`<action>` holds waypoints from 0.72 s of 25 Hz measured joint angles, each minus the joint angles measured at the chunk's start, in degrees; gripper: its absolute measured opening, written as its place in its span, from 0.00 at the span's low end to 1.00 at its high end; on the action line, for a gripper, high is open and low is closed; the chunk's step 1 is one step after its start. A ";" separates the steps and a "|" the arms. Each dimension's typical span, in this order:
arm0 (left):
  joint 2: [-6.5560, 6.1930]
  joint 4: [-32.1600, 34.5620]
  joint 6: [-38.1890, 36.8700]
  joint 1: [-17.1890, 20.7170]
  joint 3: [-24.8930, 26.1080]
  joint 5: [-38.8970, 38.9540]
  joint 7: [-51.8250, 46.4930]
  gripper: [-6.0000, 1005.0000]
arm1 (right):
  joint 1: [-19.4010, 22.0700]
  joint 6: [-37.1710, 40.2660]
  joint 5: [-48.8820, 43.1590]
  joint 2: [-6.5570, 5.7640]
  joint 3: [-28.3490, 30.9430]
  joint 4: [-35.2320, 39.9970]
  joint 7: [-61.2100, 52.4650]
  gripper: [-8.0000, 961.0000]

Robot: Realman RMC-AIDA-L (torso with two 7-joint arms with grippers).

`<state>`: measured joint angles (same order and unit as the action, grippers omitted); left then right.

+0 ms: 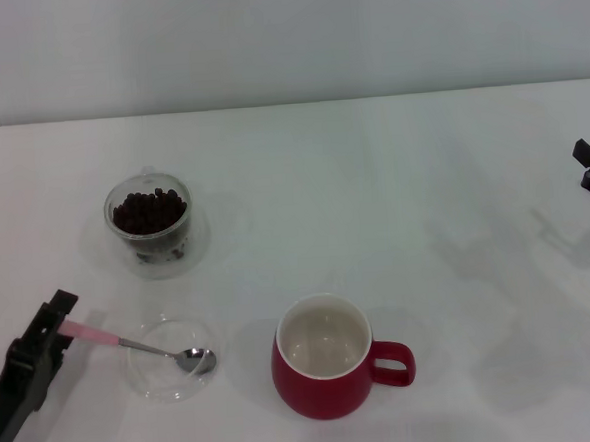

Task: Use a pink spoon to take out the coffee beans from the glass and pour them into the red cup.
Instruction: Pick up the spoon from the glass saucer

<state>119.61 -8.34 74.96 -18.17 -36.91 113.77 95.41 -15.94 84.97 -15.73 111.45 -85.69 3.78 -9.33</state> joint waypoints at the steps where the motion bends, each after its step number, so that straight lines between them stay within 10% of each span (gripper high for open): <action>1: 0.00 -0.03 -0.31 -0.21 0.00 -0.26 0.08 0.72 | 0.00 -0.13 0.00 0.00 0.00 0.00 0.00 0.88; 18: 0.05 0.19 0.89 -1.24 0.09 -2.64 2.03 0.65 | 0.12 -1.61 0.00 0.80 0.06 0.00 0.02 0.88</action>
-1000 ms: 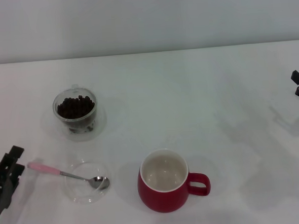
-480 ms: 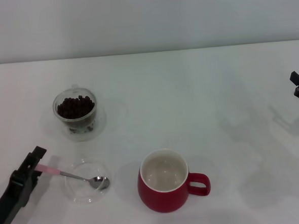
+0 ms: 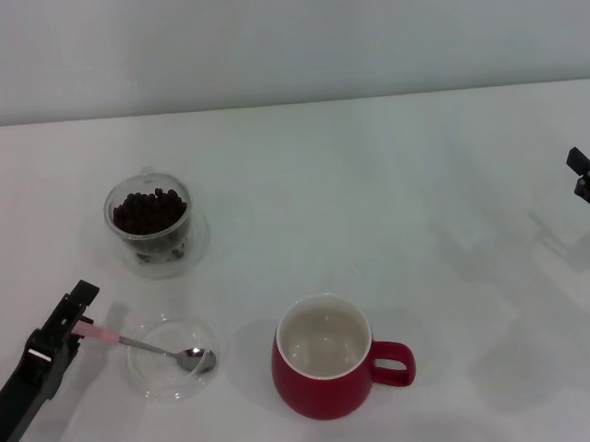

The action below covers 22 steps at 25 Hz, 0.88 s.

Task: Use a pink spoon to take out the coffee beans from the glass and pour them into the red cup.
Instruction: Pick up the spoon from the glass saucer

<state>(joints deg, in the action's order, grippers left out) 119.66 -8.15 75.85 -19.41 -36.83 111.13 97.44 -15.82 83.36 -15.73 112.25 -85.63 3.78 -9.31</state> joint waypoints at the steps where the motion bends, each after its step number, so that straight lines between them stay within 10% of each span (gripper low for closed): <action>1: -0.01 0.04 0.01 0.02 0.00 -0.01 0.07 0.64 | 0.00 -0.16 0.00 0.05 0.14 0.00 0.00 0.88; 15: -0.21 0.25 -3.51 -0.07 0.03 -0.48 -1.83 0.56 | -0.16 -0.52 0.00 1.40 0.73 0.27 2.67 0.88; 22: -0.21 0.26 -3.31 -0.10 0.04 -0.48 -1.70 0.34 | -0.02 -0.52 0.00 1.50 1.18 0.68 2.88 0.88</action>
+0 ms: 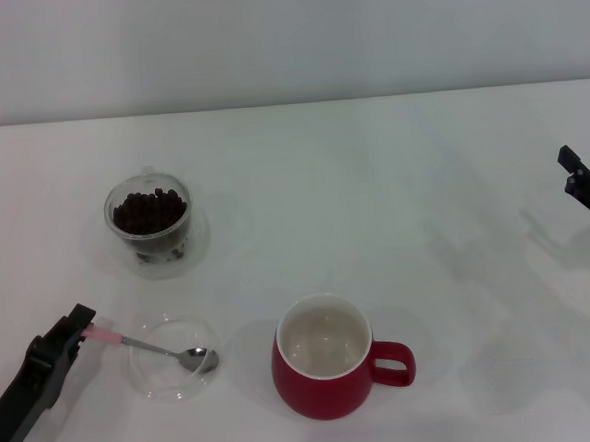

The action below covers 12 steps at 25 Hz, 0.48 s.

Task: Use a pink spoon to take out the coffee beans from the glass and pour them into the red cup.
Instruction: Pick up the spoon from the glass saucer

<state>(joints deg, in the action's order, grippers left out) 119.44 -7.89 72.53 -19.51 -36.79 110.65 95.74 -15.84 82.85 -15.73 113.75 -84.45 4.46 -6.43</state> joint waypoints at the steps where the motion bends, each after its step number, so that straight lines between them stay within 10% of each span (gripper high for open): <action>1: 0.00 0.00 0.02 0.00 0.03 0.00 0.03 0.31 | 0.01 0.00 0.00 0.00 0.04 0.00 0.01 0.88; 12: -0.01 0.07 -0.32 0.16 0.27 0.25 0.07 0.13 | -0.12 0.00 0.00 -0.02 0.17 0.02 0.02 0.88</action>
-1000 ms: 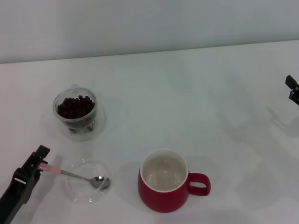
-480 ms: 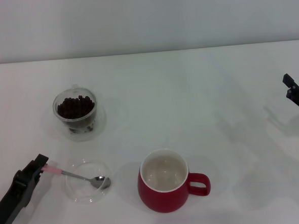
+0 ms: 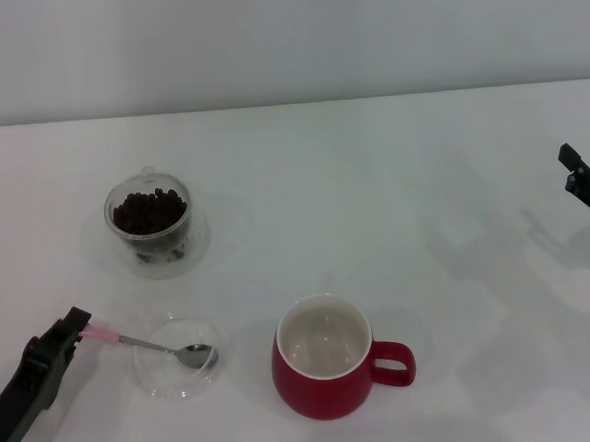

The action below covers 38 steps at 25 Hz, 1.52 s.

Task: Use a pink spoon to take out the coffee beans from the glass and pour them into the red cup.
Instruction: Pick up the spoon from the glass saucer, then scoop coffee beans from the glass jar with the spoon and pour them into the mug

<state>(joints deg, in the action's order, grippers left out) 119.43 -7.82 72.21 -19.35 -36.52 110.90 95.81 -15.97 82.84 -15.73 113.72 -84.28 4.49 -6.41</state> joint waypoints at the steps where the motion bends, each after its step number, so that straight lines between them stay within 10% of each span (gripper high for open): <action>1: -0.02 0.00 0.00 0.01 0.03 0.01 0.01 0.13 | -0.02 0.00 0.00 0.00 0.00 0.00 0.00 0.88; 38: -0.48 12.77 14.03 3.55 -0.29 -0.20 -0.34 0.13 | -0.47 -0.37 0.00 0.32 0.80 0.19 1.50 0.88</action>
<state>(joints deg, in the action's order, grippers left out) 118.95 4.95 86.24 -15.80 -36.81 110.70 95.47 -16.44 82.47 -15.73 114.04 -83.48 4.67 -4.92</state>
